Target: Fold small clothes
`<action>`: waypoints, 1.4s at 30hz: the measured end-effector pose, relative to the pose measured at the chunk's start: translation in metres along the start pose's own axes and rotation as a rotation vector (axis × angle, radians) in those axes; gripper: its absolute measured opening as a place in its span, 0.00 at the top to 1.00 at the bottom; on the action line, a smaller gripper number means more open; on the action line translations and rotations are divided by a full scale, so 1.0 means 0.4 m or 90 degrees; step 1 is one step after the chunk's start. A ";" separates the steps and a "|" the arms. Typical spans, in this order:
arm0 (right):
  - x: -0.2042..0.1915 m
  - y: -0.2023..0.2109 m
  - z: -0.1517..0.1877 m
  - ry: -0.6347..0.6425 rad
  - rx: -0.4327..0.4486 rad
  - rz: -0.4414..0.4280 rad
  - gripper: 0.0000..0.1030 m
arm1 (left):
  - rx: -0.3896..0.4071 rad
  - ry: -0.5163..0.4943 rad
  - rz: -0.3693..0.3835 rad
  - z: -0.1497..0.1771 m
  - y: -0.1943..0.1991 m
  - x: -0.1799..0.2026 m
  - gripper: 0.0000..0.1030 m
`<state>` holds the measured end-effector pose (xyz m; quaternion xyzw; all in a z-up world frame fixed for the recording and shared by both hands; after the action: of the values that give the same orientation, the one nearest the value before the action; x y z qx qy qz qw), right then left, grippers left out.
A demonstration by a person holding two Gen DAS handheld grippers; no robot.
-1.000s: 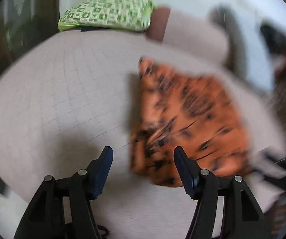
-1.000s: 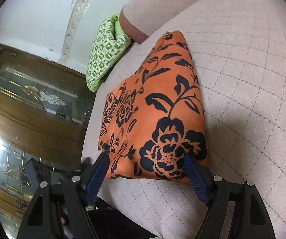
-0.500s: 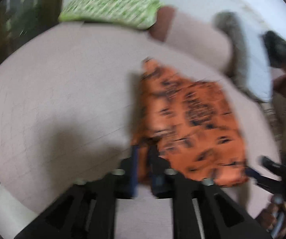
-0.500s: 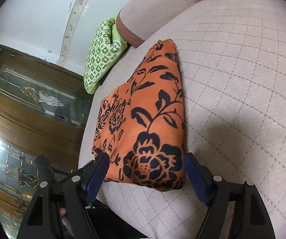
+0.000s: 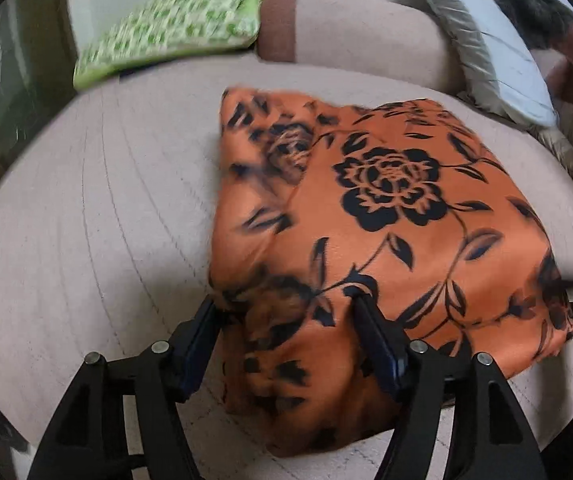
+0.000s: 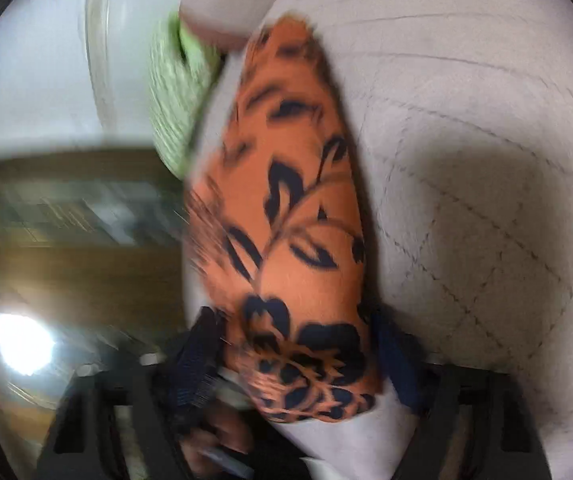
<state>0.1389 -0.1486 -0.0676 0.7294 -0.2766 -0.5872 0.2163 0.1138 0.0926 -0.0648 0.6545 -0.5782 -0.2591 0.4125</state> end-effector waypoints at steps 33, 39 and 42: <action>-0.023 -0.022 -0.302 -0.013 0.073 0.016 0.30 | 0.040 0.119 0.130 -0.205 0.032 -0.092 0.22; 0.018 -0.047 -0.292 -0.019 0.075 0.018 0.63 | -0.118 0.226 0.243 -0.161 -0.111 -0.107 0.76; -0.011 -0.035 -0.294 0.001 0.090 0.021 0.63 | -0.101 0.200 0.241 -0.155 -0.094 -0.093 0.74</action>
<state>0.2553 -0.1360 -0.0477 0.7387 -0.3294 -0.5617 0.1743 0.1774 0.1434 -0.0690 0.5322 -0.5969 -0.1169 0.5889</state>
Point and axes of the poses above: each gripper's, at about its wrist camera, not at the fingertips, and y roughly against the way its jaws point, x to its right, z to its underside, the point moved 8 cm from there along -y, roughly the way its jaws point, and after that the axes turned 8 degrees about y, right-handed, at the moved point
